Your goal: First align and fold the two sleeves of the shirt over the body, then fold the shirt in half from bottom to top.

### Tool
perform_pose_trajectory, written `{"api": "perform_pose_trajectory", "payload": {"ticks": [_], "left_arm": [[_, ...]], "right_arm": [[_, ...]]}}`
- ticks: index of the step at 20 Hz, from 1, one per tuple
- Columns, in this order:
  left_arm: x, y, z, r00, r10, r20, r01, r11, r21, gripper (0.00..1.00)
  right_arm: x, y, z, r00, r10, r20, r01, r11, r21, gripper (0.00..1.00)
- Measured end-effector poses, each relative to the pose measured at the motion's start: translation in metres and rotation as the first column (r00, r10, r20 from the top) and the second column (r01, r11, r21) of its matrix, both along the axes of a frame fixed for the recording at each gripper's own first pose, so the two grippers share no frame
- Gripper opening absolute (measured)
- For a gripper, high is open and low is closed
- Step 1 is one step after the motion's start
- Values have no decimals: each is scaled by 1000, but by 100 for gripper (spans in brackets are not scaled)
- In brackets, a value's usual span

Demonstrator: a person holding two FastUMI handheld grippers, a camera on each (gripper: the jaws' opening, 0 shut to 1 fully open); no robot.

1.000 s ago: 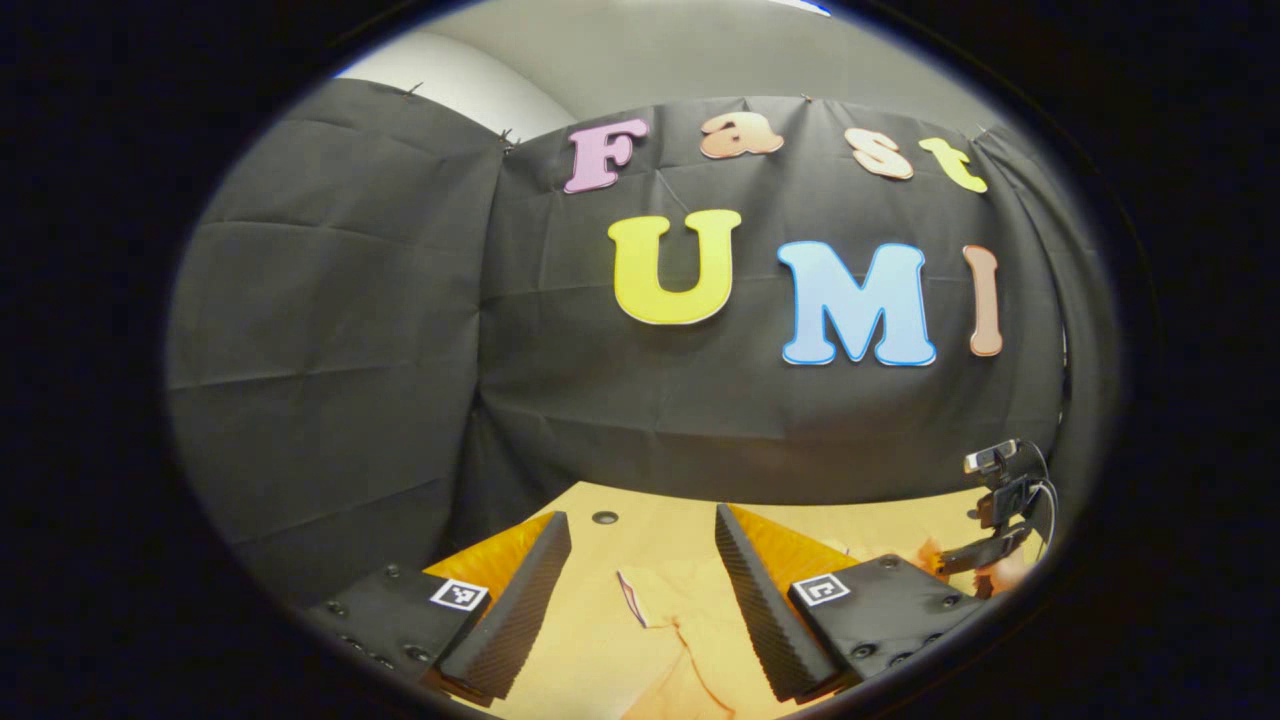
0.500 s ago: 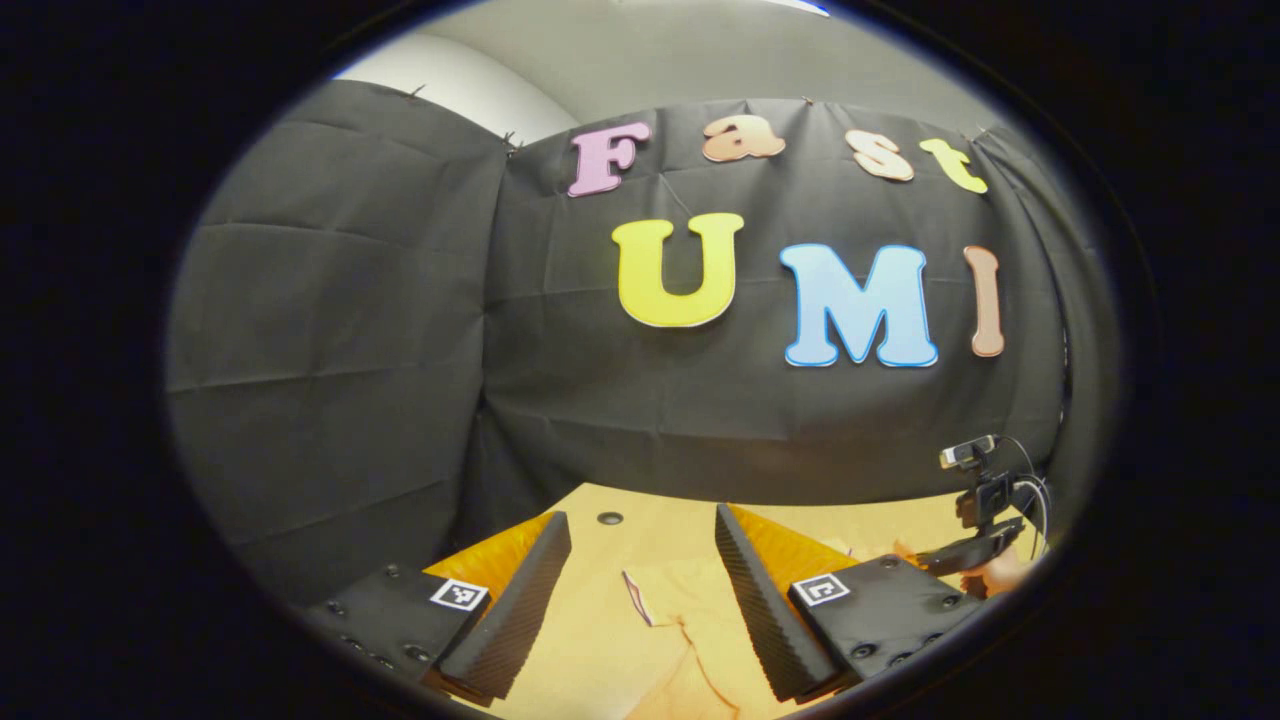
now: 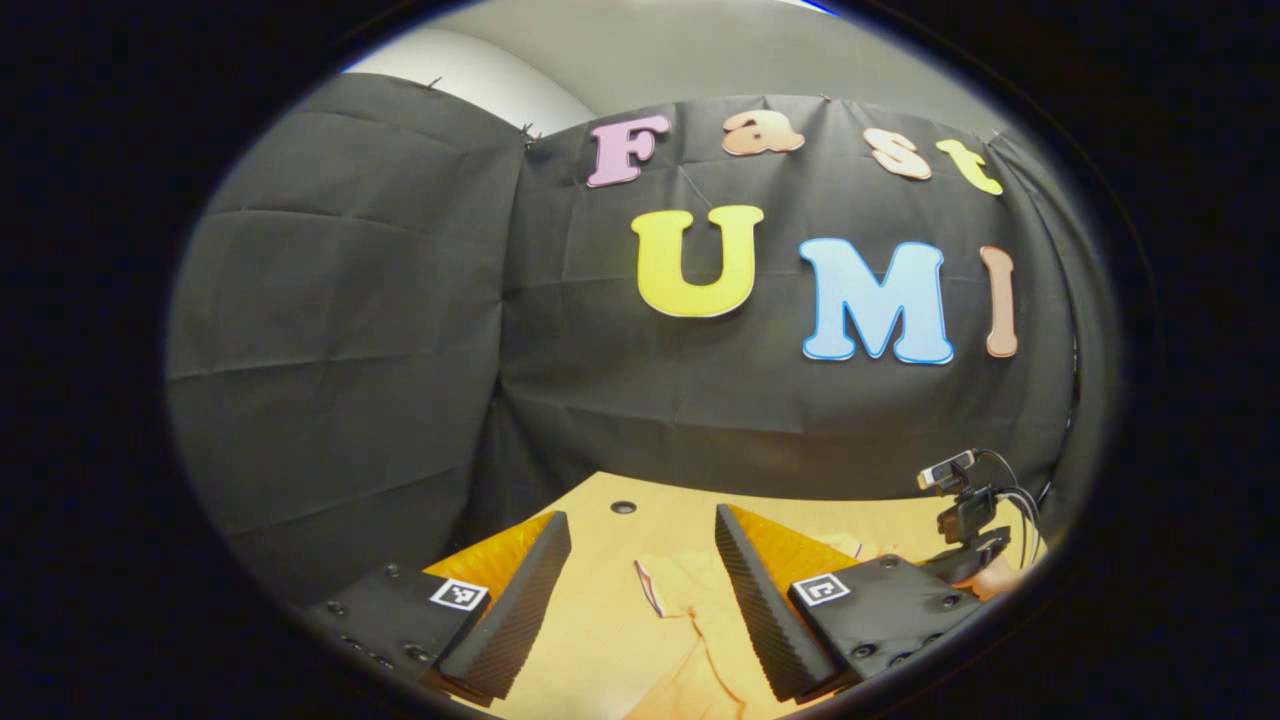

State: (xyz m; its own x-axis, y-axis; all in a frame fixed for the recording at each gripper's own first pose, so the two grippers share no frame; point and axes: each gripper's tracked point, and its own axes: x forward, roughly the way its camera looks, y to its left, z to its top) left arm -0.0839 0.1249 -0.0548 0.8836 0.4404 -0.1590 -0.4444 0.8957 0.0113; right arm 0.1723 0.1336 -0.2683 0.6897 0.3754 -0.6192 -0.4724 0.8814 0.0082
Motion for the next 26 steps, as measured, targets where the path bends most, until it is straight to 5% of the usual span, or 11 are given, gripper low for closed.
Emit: {"api": "perform_pose_trajectory", "payload": {"ticks": [3, 6, 8, 9, 10, 19, 26], "left_arm": [[1, 2, -4, 1000, -4, 1, 4, 1000, -10, 95], [10, 0, -7, 1000, -19, 0, 19, 1000, -20, 95], [16, -1, -10, 999, -35, 0, 35, 999, -21, 95], [21, -1, -12, 999, -45, -1, 45, 999, -22, 95], [26, -1, -15, 998, -56, -2, 56, 998, -23, 95], [74, 8, -86, 989, -133, -71, 124, 985, -116, 95], [108, 37, -154, 979, -128, -161, 95, 976, -196, 94]], "right_arm": [[-2, 1, 7, 1000, 1, 0, -1, 1000, 28, 18], [-7, -2, 16, 1000, -1, 17, 0, 999, 42, 53], [-13, -3, 26, 999, -3, 43, 1, 999, 48, 57], [-18, -4, 32, 999, -4, 52, 1, 998, 56, 70], [-24, -7, 41, 998, -9, 67, 5, 998, 62, 97], [-91, -34, 140, 969, -148, 197, 103, 970, 222, 98], [-145, -66, 180, 922, -284, 263, 204, 933, 296, 98]]}}
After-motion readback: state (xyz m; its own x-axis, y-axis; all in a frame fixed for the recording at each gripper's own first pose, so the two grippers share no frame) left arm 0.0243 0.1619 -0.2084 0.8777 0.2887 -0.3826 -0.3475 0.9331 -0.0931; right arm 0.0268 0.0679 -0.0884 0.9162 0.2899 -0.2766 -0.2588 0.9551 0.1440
